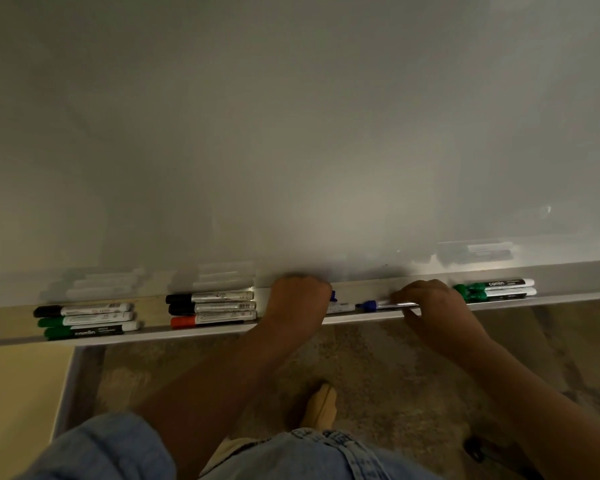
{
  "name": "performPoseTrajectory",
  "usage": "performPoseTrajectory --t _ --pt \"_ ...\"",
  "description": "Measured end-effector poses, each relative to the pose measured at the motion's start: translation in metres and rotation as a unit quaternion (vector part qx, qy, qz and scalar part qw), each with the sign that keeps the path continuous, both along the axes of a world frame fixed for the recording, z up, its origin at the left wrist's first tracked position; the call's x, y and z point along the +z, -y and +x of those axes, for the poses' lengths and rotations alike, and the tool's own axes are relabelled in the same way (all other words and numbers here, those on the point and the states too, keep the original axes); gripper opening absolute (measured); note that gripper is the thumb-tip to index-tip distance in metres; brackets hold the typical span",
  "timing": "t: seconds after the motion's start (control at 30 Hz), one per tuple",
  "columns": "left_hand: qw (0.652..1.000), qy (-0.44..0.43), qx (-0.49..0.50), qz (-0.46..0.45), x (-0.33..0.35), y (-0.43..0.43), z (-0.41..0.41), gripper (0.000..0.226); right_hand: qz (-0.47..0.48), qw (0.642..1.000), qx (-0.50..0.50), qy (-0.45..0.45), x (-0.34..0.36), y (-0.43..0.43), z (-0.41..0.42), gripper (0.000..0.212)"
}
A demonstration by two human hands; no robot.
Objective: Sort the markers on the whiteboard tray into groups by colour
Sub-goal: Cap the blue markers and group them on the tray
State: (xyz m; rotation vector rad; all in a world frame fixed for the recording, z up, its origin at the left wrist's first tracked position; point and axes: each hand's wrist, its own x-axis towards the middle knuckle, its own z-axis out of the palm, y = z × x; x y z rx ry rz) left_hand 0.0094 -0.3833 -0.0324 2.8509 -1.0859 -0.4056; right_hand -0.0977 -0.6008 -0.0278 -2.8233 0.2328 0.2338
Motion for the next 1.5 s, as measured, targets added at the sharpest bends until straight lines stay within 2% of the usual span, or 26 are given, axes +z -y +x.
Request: performPoseTrajectory --t 0.17,0.37,0.6,0.77,1.1,1.3,1.5 --pt "0.999 0.002 0.010 -0.050 -0.002 -0.005 0.001 0.010 -0.023 1.000 0.011 -0.011 -0.007 0.001 0.004 0.030" --pt "0.981 -0.017 0.076 -0.179 0.010 -0.031 -0.009 0.014 -0.015 1.000 0.008 0.001 0.000 0.002 0.005 0.022" --pt "0.945 -0.115 0.117 -0.283 0.030 -0.058 -0.028 0.019 0.075 0.992 0.029 0.097 0.045 -0.028 0.004 0.029" --pt "0.926 -0.121 0.138 -0.331 0.038 -0.075 -0.035 0.022 0.116 0.985 0.073 0.107 0.072 -0.064 0.004 0.031" --pt "0.928 -0.157 0.084 -0.327 0.060 -0.096 -0.025 0.025 0.141 0.978 0.101 0.117 0.077 -0.092 0.011 0.031" --pt "0.902 -0.182 0.098 -0.379 0.068 -0.107 -0.016 0.024 0.207 0.967 0.041 0.141 0.082 -0.102 0.010 0.033" --pt "0.900 -0.191 0.087 -0.383 0.067 -0.107 -0.017 0.024 0.232 0.965 0.037 0.115 0.082 -0.103 0.010 0.032"
